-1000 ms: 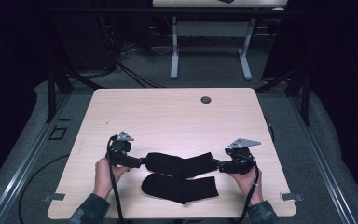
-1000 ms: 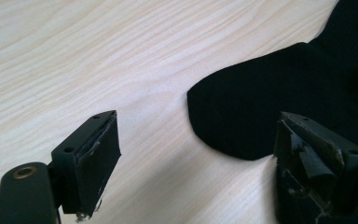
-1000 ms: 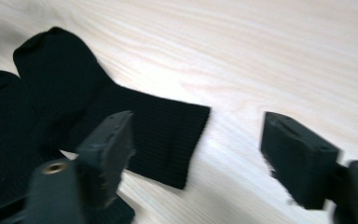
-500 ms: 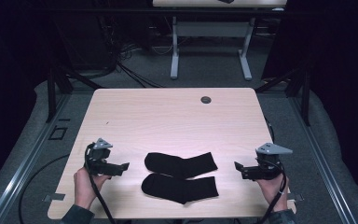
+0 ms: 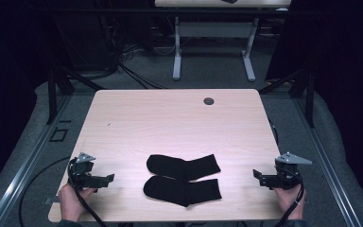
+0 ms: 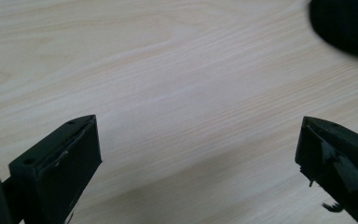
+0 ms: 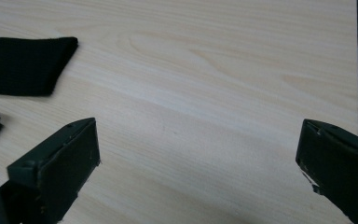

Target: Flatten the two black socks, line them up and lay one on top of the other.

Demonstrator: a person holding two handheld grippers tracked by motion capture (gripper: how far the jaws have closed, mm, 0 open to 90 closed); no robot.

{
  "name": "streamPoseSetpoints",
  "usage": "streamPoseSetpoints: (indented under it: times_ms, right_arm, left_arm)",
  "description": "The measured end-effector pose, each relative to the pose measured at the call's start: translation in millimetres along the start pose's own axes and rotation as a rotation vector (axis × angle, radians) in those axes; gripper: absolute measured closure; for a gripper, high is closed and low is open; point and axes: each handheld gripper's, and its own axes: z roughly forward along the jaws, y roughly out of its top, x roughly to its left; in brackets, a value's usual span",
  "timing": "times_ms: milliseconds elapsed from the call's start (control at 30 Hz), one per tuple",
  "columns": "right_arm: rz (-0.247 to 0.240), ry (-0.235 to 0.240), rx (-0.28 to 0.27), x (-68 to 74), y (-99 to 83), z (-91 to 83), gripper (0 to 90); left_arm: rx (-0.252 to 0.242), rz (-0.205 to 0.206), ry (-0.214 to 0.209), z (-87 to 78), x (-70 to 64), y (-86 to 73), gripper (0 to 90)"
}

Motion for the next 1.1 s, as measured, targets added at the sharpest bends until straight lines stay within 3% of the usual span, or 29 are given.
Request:
streamPoseSetpoints:
  times_ms: [200,367,667,733,1100]
  right_arm:
    - [0.005,-0.031,0.025,-6.6,-14.1,10.6,0.0]
    - [0.003,-0.040,0.046,-6.8,-23.0,19.3,0.0]
    - [-0.029,-0.061,0.092,-1.8,-25.2,26.0,0.0]
    - [-0.030,-0.059,0.085,-1.5,-26.1,26.0,0.0]
    - [-0.026,-0.068,0.075,-0.4,-26.0,27.2,0.0]
  left_arm:
    - [-0.003,-0.026,0.024,3.4,7.6,-15.0,0.0]
    - [-0.038,-0.043,0.053,8.4,6.7,-27.2,0.0]
    - [-0.088,-0.002,0.110,16.1,0.4,-34.5,0.0]
    - [-0.107,-0.010,0.119,16.4,1.3,-36.2,0.0]
    - [-0.104,-0.021,0.129,20.0,3.5,-31.6,0.0]
